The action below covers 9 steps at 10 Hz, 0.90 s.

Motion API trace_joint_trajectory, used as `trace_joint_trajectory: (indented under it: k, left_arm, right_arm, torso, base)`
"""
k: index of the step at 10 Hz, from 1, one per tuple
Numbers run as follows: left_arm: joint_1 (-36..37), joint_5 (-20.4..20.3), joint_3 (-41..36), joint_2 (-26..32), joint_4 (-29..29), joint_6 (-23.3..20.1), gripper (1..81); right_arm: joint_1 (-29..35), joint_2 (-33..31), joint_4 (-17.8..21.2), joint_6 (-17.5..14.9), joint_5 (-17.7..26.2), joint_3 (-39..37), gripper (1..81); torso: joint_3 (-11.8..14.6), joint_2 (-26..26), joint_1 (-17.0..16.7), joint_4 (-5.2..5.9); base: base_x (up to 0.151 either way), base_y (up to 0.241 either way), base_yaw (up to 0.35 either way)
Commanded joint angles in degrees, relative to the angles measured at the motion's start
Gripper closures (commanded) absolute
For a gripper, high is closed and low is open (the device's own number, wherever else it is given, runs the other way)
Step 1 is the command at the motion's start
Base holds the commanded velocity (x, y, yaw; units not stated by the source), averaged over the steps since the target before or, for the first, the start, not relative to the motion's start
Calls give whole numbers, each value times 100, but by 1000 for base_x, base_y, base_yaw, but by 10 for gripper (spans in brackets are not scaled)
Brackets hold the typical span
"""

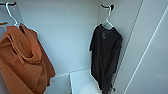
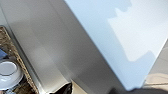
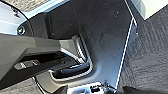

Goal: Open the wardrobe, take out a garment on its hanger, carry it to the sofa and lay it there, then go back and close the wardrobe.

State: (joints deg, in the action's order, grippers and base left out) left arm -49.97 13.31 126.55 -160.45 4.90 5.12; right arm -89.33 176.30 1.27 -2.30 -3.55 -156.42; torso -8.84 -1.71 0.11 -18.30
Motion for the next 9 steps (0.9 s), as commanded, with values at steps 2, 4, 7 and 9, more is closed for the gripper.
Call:
trace_joint_trajectory:
  k: [2, 4, 7, 9]
  left_arm:
    - [1616, 768, -1043, 486, 11, 647, 10]
    - [2003, 901, -1308, 681, 20, 867, 10]
    - [2574, 1279, -1431, 725, 20, 1122, 10]
    - [2917, 1385, -1554, 699, 20, 1324, 10]
  right_arm:
    - [183, -31, 5, -16, 337, -46, 10]
    - [183, -31, -4, -16, 337, -46, 10]
    - [183, -22, -4, -16, 337, -54, 10]
    - [183, -22, -4, -16, 338, -54, 10]
  torso:
    - [0, 0, 0, 0]
    - [-2, 2, 2, 0]
    - [-4, 5, 2, 0]
    - [-4, 5, 7, 0]
  base:
    - [0, 0, 0]
    - [0, 0, 0]
    - [0, 0, 0]
    - [0, 0, 0]
